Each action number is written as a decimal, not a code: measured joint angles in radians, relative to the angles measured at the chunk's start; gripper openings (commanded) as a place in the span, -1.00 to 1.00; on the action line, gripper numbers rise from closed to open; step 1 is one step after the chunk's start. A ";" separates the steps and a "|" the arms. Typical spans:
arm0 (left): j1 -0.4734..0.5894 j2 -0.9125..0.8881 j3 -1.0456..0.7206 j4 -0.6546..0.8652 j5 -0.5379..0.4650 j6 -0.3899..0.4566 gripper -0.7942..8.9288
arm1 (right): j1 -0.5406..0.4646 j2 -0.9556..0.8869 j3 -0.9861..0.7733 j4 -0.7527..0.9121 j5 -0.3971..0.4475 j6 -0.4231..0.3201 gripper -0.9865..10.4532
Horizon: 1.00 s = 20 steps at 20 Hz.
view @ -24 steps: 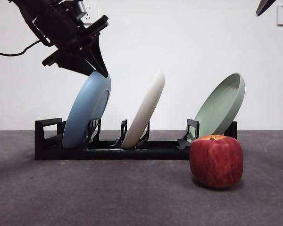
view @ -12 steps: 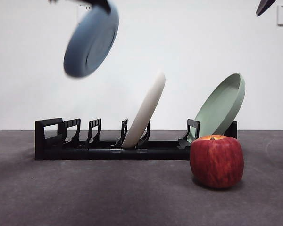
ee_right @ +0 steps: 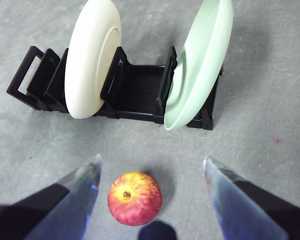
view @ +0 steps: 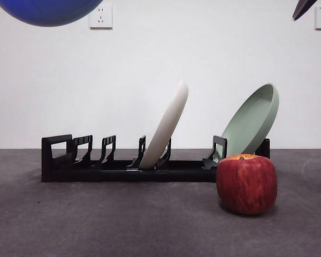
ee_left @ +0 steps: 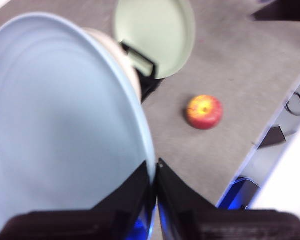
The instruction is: Take the blue plate from the plate rack,put the plate on the table,take the apple from the table,put the apple in the plate
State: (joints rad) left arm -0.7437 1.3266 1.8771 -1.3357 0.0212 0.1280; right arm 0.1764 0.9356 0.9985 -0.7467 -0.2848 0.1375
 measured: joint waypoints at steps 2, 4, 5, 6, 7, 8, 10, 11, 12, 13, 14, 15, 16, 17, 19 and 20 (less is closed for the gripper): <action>-0.128 -0.011 -0.034 0.000 -0.098 -0.038 -0.85 | 0.000 0.000 0.000 0.000 0.000 0.000 -0.22; -0.273 -0.015 -0.111 0.000 -0.253 -0.105 -0.85 | 0.000 0.000 0.000 0.000 0.000 -0.007 -0.22; -0.348 -0.013 -0.163 0.000 -0.348 -0.153 -0.85 | 0.000 0.000 0.000 0.000 0.000 -0.012 -0.22; -0.404 -0.011 -0.209 0.000 -0.416 -0.192 -0.85 | 0.000 0.000 0.000 -0.001 0.000 -0.015 -0.22; -0.456 -0.011 -0.262 0.001 -0.472 -0.233 -0.85 | 0.000 0.000 0.000 -0.001 0.000 -0.016 -0.22; -0.497 -0.011 -0.318 0.010 -0.504 -0.271 -0.85 | 0.000 0.000 0.000 -0.001 0.000 -0.021 -0.22; -0.549 -0.011 -0.441 0.097 -0.521 -0.332 -0.85 | 0.000 0.000 0.000 -0.001 0.000 -0.027 -0.22; -0.562 -0.011 -0.504 0.146 -0.529 -0.352 -0.85 | 0.000 0.000 0.000 -0.002 0.000 -0.030 -0.22; -0.565 -0.011 -0.564 0.192 -0.531 -0.365 -0.85 | 0.000 0.000 0.000 -0.003 0.000 -0.031 -0.22; -0.565 -0.010 -0.621 0.244 -0.532 -0.374 -0.85 | 0.000 0.000 0.000 -0.006 0.000 -0.031 -0.22; -0.565 -0.008 -0.674 0.300 -0.533 -0.377 -0.85 | 0.000 0.000 0.000 -0.008 0.000 -0.033 -0.22; -0.564 -0.004 -0.723 0.361 -0.534 -0.377 -0.85 | 0.000 0.000 0.000 -0.008 0.000 -0.033 -0.22; -0.560 0.003 -0.770 0.417 -0.534 -0.373 -0.85 | 0.000 0.000 0.000 -0.008 0.000 -0.033 -0.22; -0.556 0.012 -0.814 0.465 -0.533 -0.364 -0.85 | 0.000 0.000 0.000 -0.008 0.000 -0.033 -0.22; -0.542 0.036 -0.883 0.549 -0.532 -0.339 -0.85 | 0.000 0.000 0.000 -0.008 0.000 -0.033 -0.22; -0.532 0.055 -0.903 0.584 -0.532 -0.327 -0.85 | 0.000 0.000 0.000 -0.008 0.000 -0.033 -0.22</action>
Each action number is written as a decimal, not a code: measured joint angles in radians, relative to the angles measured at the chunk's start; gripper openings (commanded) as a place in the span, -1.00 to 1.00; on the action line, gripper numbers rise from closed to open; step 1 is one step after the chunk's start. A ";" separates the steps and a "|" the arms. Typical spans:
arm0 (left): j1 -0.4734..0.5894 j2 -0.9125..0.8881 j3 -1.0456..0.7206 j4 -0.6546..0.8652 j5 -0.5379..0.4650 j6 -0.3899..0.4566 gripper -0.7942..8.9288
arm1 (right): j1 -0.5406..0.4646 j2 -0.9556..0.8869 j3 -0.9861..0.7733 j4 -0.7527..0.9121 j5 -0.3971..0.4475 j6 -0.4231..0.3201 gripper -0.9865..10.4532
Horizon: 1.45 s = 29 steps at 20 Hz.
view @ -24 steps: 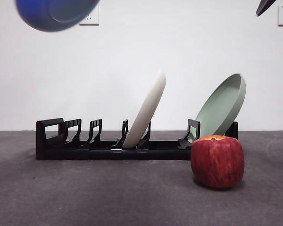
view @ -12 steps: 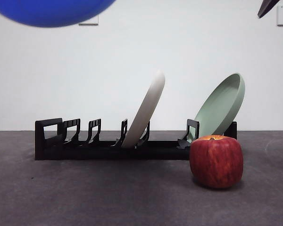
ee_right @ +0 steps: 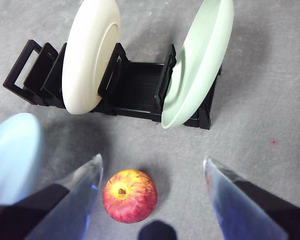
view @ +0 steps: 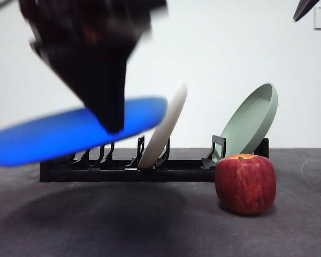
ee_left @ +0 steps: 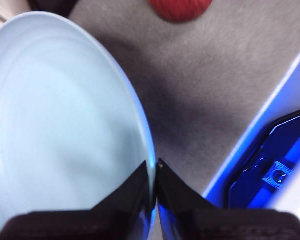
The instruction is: Take the blue plate from the plate rack,put the plate on the table,take the apple from the table,put the apple in the plate
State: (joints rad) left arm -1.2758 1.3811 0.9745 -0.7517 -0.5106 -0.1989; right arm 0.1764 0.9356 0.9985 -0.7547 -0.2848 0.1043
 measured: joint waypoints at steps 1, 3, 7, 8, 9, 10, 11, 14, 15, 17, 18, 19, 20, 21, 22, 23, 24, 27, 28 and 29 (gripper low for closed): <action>0.011 0.021 -0.003 0.021 0.000 0.015 -0.85 | 0.000 0.000 0.000 0.000 0.000 0.000 -0.22; 0.033 0.058 -0.003 0.073 0.006 0.049 -0.85 | 0.000 0.000 0.000 0.000 0.000 0.000 -0.22; 0.098 0.145 -0.003 0.152 0.113 0.143 -0.85 | 0.000 0.000 0.000 -0.005 0.000 0.000 -0.22; 0.113 0.168 -0.003 0.154 0.118 0.156 -0.85 | 0.000 0.000 0.000 -0.011 0.000 0.000 -0.22; 0.129 0.190 -0.003 0.154 0.134 0.164 -0.85 | 0.000 0.000 0.000 -0.015 0.000 0.000 -0.22; 0.143 0.209 -0.003 0.154 0.149 0.173 -0.85 | 0.000 0.000 0.000 -0.017 0.000 0.000 -0.22; 0.153 0.220 -0.003 0.155 0.167 0.175 -0.85 | 0.000 0.000 0.000 -0.019 0.000 0.000 -0.22; 0.163 0.231 -0.003 0.156 0.208 0.181 -0.48 | 0.000 0.000 0.000 -0.023 0.000 0.000 -0.22; 0.164 0.231 -0.003 0.156 0.229 0.181 -0.19 | 0.000 0.000 0.000 -0.023 0.000 0.000 -0.22; 0.164 0.232 -0.003 0.156 0.251 0.180 0.13 | 0.000 0.000 0.000 -0.023 0.000 0.000 -0.22; 0.164 0.232 -0.003 0.156 0.252 0.180 0.13 | 0.000 0.000 0.000 -0.023 0.000 0.000 -0.22; 0.164 0.232 -0.002 0.154 0.252 0.180 0.13 | 0.000 0.000 0.000 -0.023 0.000 0.000 -0.22; 0.164 0.231 0.006 0.143 0.251 0.179 0.13 | 0.000 0.000 0.000 -0.023 -0.002 0.000 -0.22; 0.164 0.227 0.023 0.119 0.249 0.179 0.13 | 0.000 0.000 0.000 -0.023 -0.003 0.000 -0.22; 0.164 0.214 0.047 0.097 0.236 0.178 0.13 | 0.003 0.000 0.000 -0.023 -0.003 0.000 -0.22; 0.164 0.191 0.084 0.071 0.214 0.176 0.13 | 0.011 0.000 0.000 -0.023 -0.003 0.000 -0.21; 0.164 0.160 0.134 0.050 0.180 0.175 0.13 | 0.026 0.003 0.000 -0.023 -0.003 0.000 -0.20; 0.172 0.061 0.330 -0.020 0.035 0.184 0.13 | 0.090 0.038 0.000 -0.023 -0.003 0.000 -0.12; 0.180 0.035 0.403 -0.045 -0.016 0.197 0.13 | 0.115 0.055 0.000 -0.023 -0.003 0.000 0.03; 0.192 0.018 0.480 -0.065 -0.066 0.209 0.13 | 0.146 0.073 0.000 -0.023 -0.001 -0.001 0.13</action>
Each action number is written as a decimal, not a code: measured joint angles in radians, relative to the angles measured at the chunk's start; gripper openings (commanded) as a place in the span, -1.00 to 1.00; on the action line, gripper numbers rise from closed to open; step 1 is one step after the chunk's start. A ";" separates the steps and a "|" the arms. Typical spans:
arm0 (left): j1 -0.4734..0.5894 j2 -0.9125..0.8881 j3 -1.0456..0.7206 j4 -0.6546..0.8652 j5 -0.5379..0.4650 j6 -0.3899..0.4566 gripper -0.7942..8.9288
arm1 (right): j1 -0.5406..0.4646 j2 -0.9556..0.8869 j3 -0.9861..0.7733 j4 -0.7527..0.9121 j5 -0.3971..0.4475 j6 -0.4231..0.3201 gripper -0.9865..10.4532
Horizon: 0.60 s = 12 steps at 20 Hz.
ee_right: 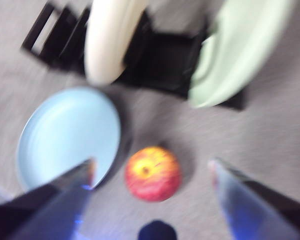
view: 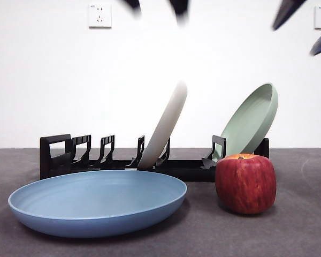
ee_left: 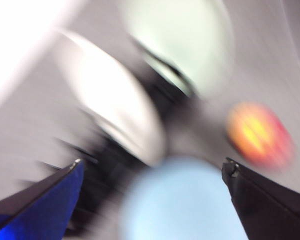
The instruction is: Take the blue plate from the plate rack,put the plate on the table,take the apple from the table,put the apple in the plate
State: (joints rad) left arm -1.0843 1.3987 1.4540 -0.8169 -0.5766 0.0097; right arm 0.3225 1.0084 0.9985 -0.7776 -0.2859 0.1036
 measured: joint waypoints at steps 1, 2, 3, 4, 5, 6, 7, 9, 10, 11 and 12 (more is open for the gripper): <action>0.013 -0.011 0.072 -0.017 -0.042 0.011 0.13 | 0.030 0.020 0.000 0.000 0.002 0.000 0.13; 0.032 -0.017 0.163 -0.037 -0.082 0.028 0.13 | 0.065 0.049 0.000 0.000 0.002 0.000 0.13; 0.055 -0.019 0.243 -0.052 -0.114 0.046 0.13 | 0.093 0.077 0.000 0.000 0.014 -0.003 0.13; 0.079 -0.019 0.320 -0.060 -0.139 0.064 0.13 | 0.122 0.105 0.000 0.000 0.043 -0.007 0.13; 0.106 -0.019 0.391 -0.068 -0.156 0.081 0.13 | 0.155 0.134 0.000 0.001 0.087 -0.008 0.13; 0.135 -0.019 0.453 -0.072 -0.167 0.097 0.13 | 0.188 0.164 0.000 0.001 0.141 -0.011 0.13; 0.164 -0.021 0.506 -0.081 -0.175 0.105 0.13 | 0.218 0.198 0.000 0.005 0.191 -0.015 0.13; 0.219 -0.026 0.578 -0.126 -0.177 0.114 0.13 | 0.259 0.266 0.000 0.025 0.251 -0.020 0.13; 0.245 -0.029 0.594 -0.146 -0.177 0.118 0.13 | 0.274 0.300 0.000 0.042 0.262 -0.023 0.13; 0.270 -0.030 0.600 -0.173 -0.177 0.121 0.13 | 0.284 0.336 0.000 0.069 0.264 -0.025 0.13; 0.290 -0.029 0.600 -0.200 -0.177 0.121 0.13 | 0.288 0.367 0.000 0.087 0.264 -0.026 0.13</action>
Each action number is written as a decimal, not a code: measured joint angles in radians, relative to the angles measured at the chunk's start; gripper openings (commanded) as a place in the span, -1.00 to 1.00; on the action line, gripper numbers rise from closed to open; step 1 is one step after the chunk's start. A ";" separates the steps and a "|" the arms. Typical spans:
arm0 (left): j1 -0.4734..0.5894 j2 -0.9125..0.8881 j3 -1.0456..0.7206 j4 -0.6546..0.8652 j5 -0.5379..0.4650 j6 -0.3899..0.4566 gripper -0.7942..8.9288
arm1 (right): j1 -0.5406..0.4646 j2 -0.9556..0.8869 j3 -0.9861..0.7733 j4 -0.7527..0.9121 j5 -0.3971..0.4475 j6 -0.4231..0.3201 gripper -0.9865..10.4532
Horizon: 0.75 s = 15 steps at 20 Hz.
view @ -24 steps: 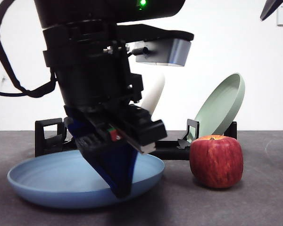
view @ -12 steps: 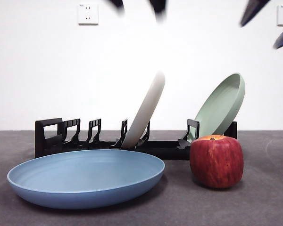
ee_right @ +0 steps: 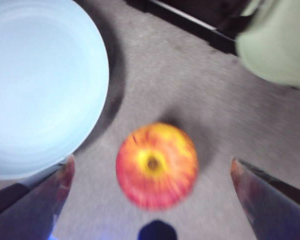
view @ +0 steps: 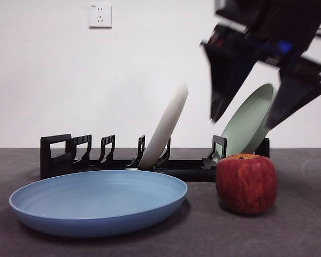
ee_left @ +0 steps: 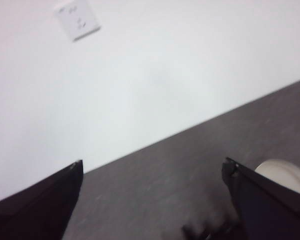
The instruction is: Take the blue plate from the plate rack,put the plate on the table,take the apple from the table,put the apple in the plate
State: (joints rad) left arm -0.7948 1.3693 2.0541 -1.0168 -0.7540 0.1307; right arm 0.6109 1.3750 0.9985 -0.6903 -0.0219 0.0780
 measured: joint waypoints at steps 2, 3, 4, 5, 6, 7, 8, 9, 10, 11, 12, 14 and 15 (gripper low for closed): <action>0.038 0.006 0.000 -0.065 0.001 0.000 0.13 | 0.005 0.069 0.000 0.021 0.000 0.000 0.13; 0.056 0.010 0.000 -0.089 0.002 0.000 0.13 | 0.005 0.107 0.000 0.025 0.000 0.000 0.12; 0.066 0.010 -0.001 -0.097 0.002 0.000 0.13 | 0.005 0.138 0.000 0.026 0.000 0.000 0.12; 0.073 0.010 0.000 -0.098 0.002 0.000 0.13 | 0.005 0.172 0.000 0.027 0.000 0.000 0.12; 0.078 0.010 0.000 -0.098 0.002 0.000 0.13 | 0.005 0.203 0.000 0.027 0.000 0.000 0.11; 0.085 0.010 0.000 -0.098 0.002 0.000 0.13 | 0.005 0.232 0.000 0.031 0.000 0.000 0.11; 0.092 0.010 0.000 -0.101 0.004 0.000 0.13 | 0.005 0.253 0.000 0.035 -0.001 0.000 0.10; 0.103 0.010 0.000 -0.109 0.005 0.000 0.13 | 0.005 0.271 0.000 0.034 0.000 0.000 0.06; 0.110 0.010 0.000 -0.115 0.005 0.000 0.13 | 0.005 0.278 0.000 0.033 0.000 0.003 -0.10; 0.117 0.010 0.000 -0.117 0.005 0.000 0.13 | 0.005 0.279 0.000 0.034 0.000 0.005 -0.40; 0.121 0.010 0.000 -0.119 0.005 0.000 0.13 | 0.005 0.279 0.000 0.034 0.000 0.008 -0.66; 0.130 0.010 0.000 -0.121 0.010 0.000 0.13 | 0.005 0.279 0.000 0.034 -0.001 0.008 -0.84; 0.137 0.010 0.000 -0.126 0.021 0.000 0.13 | 0.005 0.279 0.000 0.034 -0.001 0.008 -0.84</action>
State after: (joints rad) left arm -0.6575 1.3792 2.0537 -1.1423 -0.7326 0.1303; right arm 0.6159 1.6539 0.9989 -0.6567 -0.0227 0.0864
